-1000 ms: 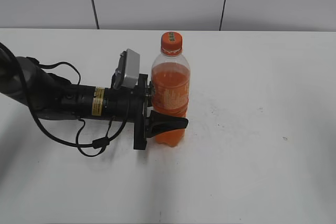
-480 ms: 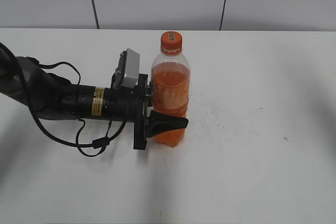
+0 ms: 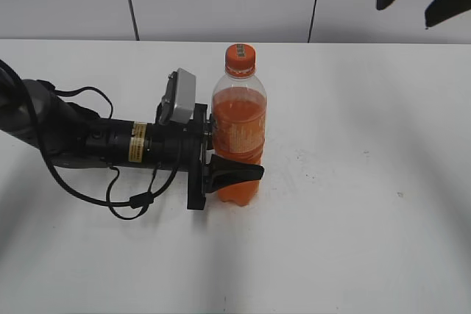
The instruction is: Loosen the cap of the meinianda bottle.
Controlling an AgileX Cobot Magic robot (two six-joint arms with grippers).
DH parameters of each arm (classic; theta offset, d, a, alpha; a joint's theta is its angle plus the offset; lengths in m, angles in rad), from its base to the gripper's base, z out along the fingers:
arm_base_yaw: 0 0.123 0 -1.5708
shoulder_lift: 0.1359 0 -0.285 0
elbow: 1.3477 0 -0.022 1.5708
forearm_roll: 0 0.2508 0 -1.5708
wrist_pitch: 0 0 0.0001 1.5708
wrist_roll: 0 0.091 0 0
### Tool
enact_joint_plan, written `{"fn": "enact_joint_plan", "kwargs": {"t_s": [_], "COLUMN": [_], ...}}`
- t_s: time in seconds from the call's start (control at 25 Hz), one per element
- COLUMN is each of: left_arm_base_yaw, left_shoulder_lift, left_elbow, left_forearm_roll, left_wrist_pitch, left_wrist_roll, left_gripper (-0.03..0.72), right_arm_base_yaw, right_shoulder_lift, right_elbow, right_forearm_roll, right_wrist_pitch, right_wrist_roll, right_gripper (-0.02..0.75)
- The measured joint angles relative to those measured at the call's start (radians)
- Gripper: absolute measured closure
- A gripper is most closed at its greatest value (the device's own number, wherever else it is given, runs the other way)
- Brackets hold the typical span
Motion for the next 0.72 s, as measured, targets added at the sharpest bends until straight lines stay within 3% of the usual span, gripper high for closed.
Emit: {"fn": "enact_joint_plan", "kwargs": {"t_s": [0.44,0.72], "left_arm_base_yaw": [0.000,0.000], "left_shoulder_lift": [0.000,0.000], "left_elbow": [0.000,0.000], "left_forearm_roll": [0.000,0.000], "left_wrist_pitch": [0.000,0.000], "left_wrist_roll": [0.000,0.000], "left_gripper": [0.304,0.304], "right_arm_base_yaw": [0.253,0.369], "right_shoulder_lift": [0.111,0.176], "right_elbow": [-0.157,-0.208], "right_forearm_roll": [-0.017,-0.049], "right_wrist_pitch": [0.000,0.002], "right_wrist_roll": [0.203,0.244], "right_gripper": [0.269,0.268]}}
